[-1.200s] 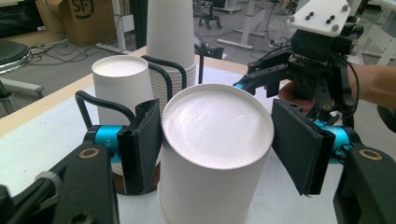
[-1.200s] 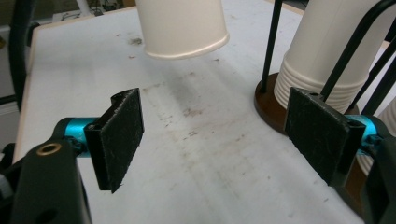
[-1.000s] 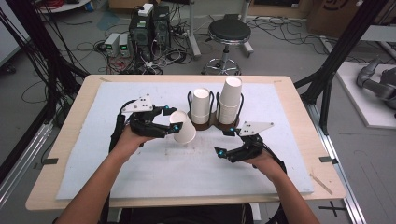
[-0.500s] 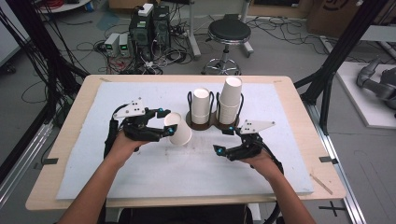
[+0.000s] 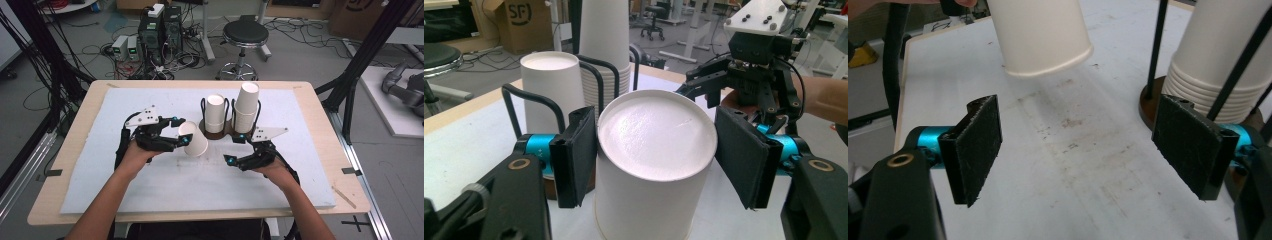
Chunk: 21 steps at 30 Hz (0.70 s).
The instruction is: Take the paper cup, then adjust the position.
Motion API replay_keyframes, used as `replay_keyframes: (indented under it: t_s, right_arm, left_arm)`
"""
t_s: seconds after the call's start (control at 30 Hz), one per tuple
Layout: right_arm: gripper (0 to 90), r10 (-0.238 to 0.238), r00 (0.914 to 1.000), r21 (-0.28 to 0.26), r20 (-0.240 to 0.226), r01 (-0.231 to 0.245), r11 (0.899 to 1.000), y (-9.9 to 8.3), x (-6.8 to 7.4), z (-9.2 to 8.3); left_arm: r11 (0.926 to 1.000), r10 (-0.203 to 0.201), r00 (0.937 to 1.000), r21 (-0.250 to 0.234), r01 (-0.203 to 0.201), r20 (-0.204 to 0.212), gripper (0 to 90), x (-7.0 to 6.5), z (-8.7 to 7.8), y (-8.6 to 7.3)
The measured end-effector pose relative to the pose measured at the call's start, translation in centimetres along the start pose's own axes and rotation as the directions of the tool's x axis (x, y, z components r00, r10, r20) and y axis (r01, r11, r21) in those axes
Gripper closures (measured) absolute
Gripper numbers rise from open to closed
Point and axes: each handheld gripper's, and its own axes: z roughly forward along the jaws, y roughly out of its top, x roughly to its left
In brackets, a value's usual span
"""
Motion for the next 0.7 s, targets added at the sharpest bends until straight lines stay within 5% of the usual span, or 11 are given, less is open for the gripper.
replay_keyframes:
  t_s: [0.3, 0.7]
  right_arm:
    - [20.5, -0.040, 0.9962, -0.043, -0.077, 0.037, 0.998, 0.9, 0.9, 0.3]
    - [20.5, -0.112, 0.9798, -0.106, -0.166, 0.095, 0.990, 2.4, 2.1, 1.5]
  left_arm:
    - [0.9999, 0.010, 0.9988, -0.013, -0.009, 0.048, 35.3, -1.2, 0.3, 0.5]
    - [0.9989, 0.043, 0.9916, -0.026, -0.040, 0.122, 35.3, -2.1, 0.2, 0.5]
